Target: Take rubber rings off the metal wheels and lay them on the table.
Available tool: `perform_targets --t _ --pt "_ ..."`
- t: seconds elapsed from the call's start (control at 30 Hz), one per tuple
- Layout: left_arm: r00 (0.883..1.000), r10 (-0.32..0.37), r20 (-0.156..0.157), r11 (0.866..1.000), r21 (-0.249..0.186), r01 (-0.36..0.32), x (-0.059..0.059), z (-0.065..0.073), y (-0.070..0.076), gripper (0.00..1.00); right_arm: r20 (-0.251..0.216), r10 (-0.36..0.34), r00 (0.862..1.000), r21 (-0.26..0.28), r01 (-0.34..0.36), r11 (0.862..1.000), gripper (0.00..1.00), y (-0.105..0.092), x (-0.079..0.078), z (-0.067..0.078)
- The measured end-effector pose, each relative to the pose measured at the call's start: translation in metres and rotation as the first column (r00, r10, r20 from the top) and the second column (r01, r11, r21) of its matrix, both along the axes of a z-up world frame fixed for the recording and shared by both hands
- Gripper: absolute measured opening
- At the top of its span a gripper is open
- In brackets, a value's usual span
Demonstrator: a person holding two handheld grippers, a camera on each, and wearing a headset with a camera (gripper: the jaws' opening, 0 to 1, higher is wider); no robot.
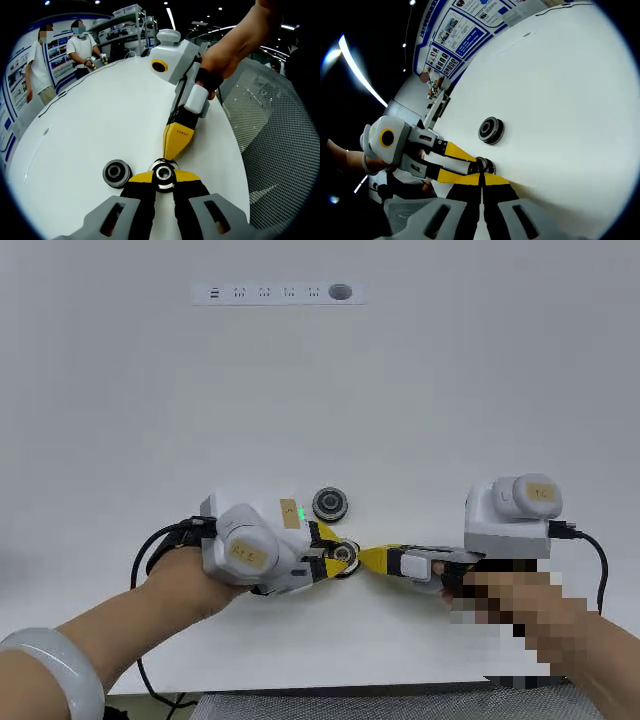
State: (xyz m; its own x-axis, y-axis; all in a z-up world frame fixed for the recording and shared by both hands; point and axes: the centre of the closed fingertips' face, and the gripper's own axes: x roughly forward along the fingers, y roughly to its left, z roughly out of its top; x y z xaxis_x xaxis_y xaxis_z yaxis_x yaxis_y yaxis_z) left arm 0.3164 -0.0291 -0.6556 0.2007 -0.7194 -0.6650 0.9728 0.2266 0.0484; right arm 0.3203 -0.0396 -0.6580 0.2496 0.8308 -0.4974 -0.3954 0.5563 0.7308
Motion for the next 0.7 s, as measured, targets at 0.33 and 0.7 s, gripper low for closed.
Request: perform_targets --t 0.33,0.7 --pt "1.0 -0.002 0.001 1.0 0.008 0.002 -0.0003 0.0003 0.0001 0.13 -0.004 0.0 1.0 0.011 0.0 1.0 0.01 0.0023 -0.001 0.0037" --pt "1.0 -0.004 0.002 1.0 0.009 0.004 -0.0002 0.0 0.0005 0.13 -0.003 0.0 1.0 0.025 0.0 1.0 0.01 0.0052 -0.0023 0.0068"
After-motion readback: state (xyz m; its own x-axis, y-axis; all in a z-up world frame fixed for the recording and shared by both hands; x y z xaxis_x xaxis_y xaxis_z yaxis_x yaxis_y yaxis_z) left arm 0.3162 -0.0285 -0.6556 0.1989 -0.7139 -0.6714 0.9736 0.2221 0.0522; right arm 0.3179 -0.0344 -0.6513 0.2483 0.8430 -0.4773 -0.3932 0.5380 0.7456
